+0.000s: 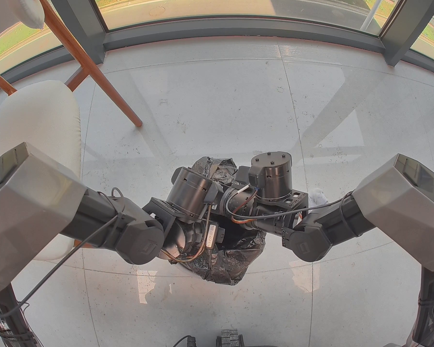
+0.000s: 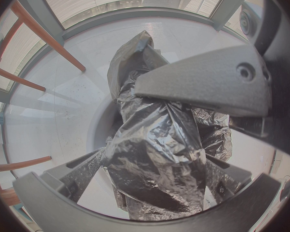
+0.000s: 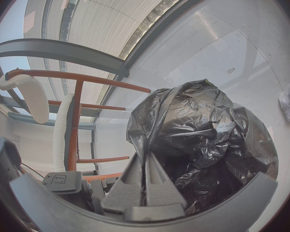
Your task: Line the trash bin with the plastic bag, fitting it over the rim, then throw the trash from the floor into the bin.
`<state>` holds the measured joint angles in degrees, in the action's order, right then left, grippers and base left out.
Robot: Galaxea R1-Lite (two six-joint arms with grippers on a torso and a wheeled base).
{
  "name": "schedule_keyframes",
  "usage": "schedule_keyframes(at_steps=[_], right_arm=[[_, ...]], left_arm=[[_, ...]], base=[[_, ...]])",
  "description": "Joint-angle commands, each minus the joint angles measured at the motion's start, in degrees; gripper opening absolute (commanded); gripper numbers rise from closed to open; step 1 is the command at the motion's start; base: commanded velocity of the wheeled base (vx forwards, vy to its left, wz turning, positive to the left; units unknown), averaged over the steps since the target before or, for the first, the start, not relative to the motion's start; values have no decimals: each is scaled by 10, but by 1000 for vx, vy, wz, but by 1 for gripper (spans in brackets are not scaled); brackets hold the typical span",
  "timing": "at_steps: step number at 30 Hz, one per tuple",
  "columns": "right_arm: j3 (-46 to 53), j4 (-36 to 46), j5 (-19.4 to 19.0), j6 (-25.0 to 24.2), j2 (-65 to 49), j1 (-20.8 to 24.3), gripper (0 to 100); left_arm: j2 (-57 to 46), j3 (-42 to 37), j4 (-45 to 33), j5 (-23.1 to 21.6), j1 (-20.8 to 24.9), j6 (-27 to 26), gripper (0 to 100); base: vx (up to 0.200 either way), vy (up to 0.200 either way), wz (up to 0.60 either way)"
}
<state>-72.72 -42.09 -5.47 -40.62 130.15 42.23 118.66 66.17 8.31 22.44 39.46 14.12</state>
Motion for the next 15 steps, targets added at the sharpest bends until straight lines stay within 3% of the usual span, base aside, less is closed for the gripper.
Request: schedule_keyframes(at_steps=[1,14,15], right_arm=[[0,-1,0,0,0,0,0],[1,0,3,0,1,0,0],[1,0,3,0,1,0,0]], left_arm=[[3,0,0,-2,-3,-1,100],[2,-10,9,1,-4,-1,100],[2,-10,10,1,-4,-1,0]], base=[[0,0,0],[0,0,0],[0,0,0]])
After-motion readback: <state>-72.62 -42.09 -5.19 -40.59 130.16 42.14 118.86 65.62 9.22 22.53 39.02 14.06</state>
